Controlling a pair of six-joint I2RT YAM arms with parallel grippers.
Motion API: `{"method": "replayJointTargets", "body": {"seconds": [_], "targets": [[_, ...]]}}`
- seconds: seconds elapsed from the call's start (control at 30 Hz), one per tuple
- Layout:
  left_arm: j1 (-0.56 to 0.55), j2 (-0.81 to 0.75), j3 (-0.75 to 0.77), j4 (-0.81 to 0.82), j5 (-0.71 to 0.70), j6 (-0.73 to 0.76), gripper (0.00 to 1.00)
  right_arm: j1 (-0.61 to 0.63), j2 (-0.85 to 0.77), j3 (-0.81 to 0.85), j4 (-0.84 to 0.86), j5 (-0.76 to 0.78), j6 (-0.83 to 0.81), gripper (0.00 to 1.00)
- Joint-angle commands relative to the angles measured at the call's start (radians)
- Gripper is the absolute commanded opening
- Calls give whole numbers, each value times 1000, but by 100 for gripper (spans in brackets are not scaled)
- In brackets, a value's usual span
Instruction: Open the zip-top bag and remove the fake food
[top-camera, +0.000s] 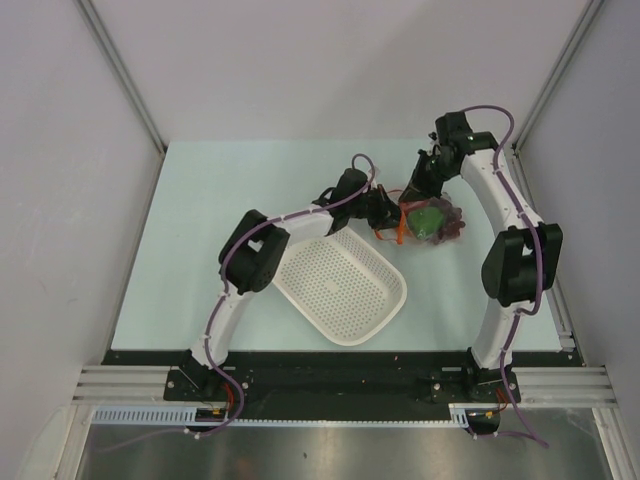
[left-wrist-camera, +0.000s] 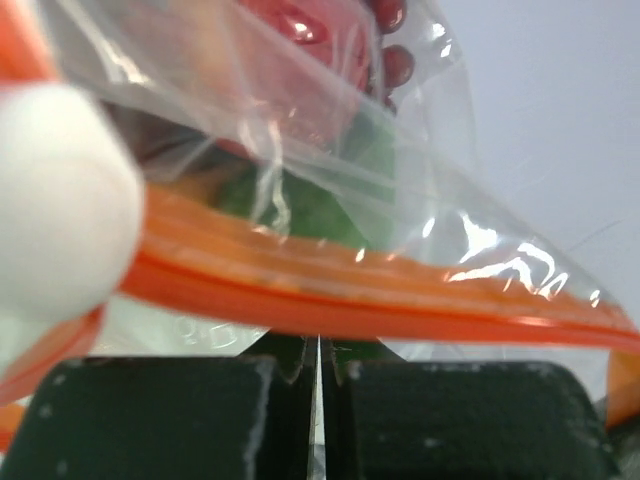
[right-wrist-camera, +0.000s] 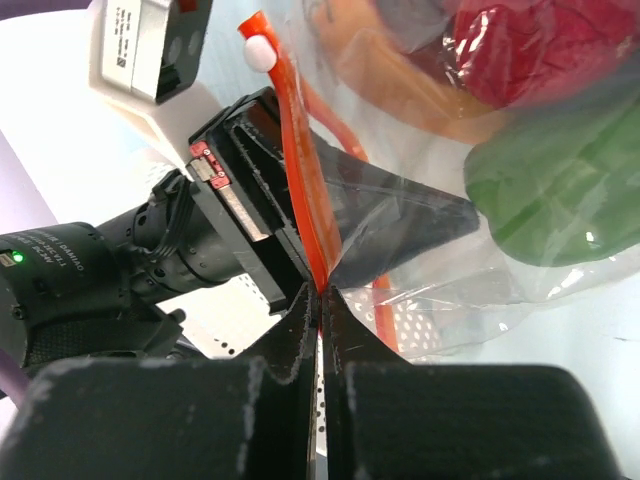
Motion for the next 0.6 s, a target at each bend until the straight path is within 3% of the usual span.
{"method": "replayJointTargets", "body": {"seconds": [0.0, 0.1, 0.13, 0.17, 0.27, 0.33, 0.37, 0.4, 0.57], "targets": [[11, -104, 40, -61, 6, 96, 0, -12, -74, -13, 33, 14, -22, 0], [13, -109, 44, -67, 26, 96, 0, -15, -84, -19, 46, -4, -17, 0], [13, -101, 47, -70, 35, 90, 4, -12, -84, -18, 50, -17, -11, 0], [11, -98, 46, -66, 35, 85, 25, -12, -89, -15, 50, -47, 7, 0], [10, -92, 17, -29, 25, 73, 50, 3, -97, -11, 78, -87, 46, 0], [8, -72, 29, -21, 26, 70, 55, 11, -91, -5, 101, -132, 90, 0], [8, -66, 38, -26, 28, 68, 69, 15, -83, -2, 109, -147, 104, 0], [7, -59, 53, -31, 25, 67, 73, 21, -68, 5, 113, -162, 122, 0], [-9, -38, 73, -54, -30, 47, 87, 58, -22, 68, 113, -176, 153, 0]]}}
